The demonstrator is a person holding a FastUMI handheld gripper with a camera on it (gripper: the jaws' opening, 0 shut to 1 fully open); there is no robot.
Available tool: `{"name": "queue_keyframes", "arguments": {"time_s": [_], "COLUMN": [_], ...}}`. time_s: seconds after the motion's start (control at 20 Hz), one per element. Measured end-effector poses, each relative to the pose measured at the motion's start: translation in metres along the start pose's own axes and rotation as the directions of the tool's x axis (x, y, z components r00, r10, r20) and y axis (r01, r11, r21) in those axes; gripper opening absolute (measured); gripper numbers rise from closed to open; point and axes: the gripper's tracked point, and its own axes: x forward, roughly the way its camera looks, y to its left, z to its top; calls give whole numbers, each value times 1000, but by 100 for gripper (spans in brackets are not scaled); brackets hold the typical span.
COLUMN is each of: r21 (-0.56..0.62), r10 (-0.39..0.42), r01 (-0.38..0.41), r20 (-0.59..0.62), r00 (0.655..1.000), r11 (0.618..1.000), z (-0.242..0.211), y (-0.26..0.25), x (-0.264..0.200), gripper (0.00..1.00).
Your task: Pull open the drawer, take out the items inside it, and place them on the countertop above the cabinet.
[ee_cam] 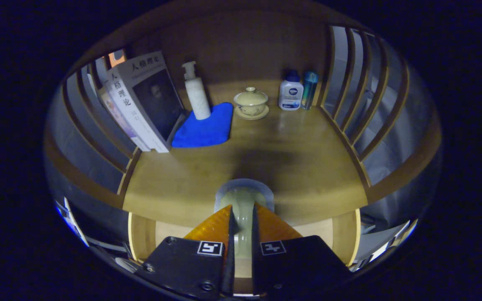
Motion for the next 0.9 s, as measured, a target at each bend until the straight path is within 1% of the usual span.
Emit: {"name": "queue_keyframes", "arguments": {"time_s": [0.2,0.4,0.55,0.8,0.9], "r21": [4,-3,-12,-8,-36], "r10": [-26,-39,-37,-23,-18], "r01": [26,39,37,23,17], "r20": [-42,-40,-53,-32,-18], "r00": [999,998,998,999,1000], "r11": [1000,999,999,1000,999], "z": [21,38,40,45,44], "y": [0,1,4,1,1], "x": [22,36,46,60,61], "gripper": [20,19,19,21,22]}}
